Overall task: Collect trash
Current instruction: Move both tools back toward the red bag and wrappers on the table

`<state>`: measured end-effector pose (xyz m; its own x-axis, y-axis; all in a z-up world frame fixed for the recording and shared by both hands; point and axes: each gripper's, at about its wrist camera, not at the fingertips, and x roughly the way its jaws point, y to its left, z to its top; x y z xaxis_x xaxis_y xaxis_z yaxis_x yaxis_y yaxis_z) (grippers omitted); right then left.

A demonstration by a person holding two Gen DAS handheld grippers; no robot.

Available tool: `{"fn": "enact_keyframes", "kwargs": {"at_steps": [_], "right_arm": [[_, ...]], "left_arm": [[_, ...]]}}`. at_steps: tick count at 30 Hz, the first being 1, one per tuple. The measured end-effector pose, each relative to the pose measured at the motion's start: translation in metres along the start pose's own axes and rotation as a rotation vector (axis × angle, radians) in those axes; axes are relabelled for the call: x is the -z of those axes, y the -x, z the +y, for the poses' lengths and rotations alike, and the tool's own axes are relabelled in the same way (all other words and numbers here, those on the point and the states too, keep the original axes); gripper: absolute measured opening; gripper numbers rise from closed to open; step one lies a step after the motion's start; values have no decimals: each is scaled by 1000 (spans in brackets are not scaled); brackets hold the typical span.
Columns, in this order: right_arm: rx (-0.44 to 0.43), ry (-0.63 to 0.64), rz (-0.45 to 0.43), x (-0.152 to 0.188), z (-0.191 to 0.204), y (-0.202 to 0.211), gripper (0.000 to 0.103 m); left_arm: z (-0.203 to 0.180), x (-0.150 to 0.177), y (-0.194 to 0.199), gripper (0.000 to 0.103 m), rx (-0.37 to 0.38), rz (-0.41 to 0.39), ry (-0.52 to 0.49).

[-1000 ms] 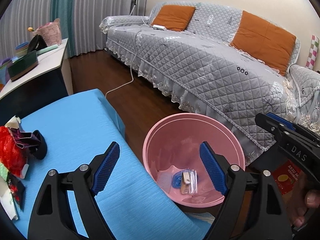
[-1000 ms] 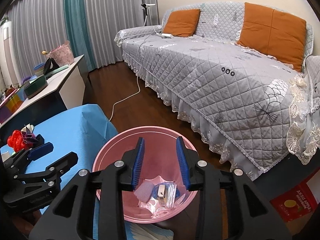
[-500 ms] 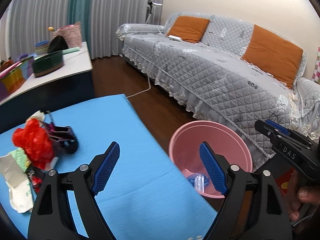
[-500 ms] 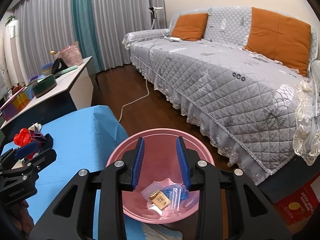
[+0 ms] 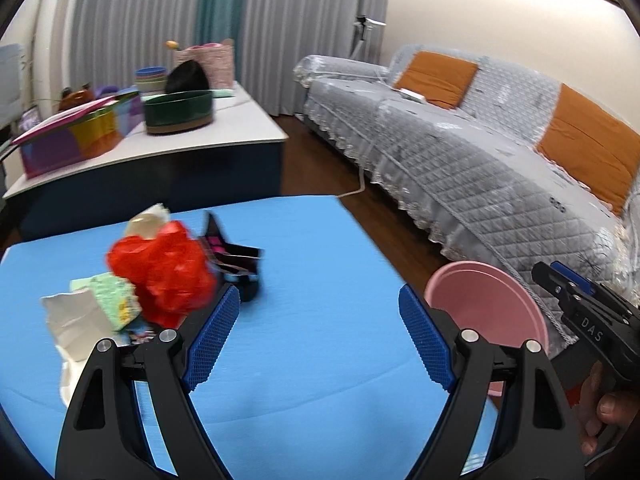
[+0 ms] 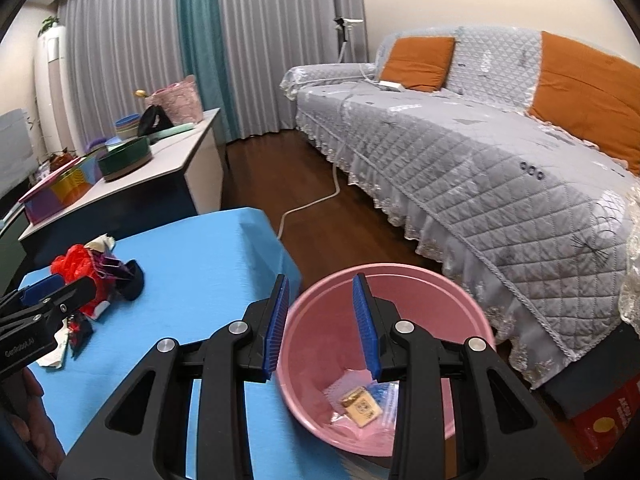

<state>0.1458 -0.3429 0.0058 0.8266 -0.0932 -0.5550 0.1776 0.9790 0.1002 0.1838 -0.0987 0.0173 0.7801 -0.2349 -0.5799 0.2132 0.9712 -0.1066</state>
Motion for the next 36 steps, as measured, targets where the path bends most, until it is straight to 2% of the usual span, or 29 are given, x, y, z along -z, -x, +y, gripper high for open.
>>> {"fn": "enact_keyframes", "kwargs": {"at_steps": [12,20,24,28,36], "right_arm": [[-137,78,12,1,89,-21,34],[-236,130,39,5,143,-33,34],[-282,157,60,4,163,-44,47],[-308,184,66,1,176,-54,54],[-376,223,98,1,196,-78,60]], "left_arm": [[87,2,25,79,-137,-44,59],[154,6,34,79,-241,-49,149],[180,7,29,79,-263,-31,199],[195,9,20,79,-272,-8,220],[198,12,1,79,-243,40,217]]}}
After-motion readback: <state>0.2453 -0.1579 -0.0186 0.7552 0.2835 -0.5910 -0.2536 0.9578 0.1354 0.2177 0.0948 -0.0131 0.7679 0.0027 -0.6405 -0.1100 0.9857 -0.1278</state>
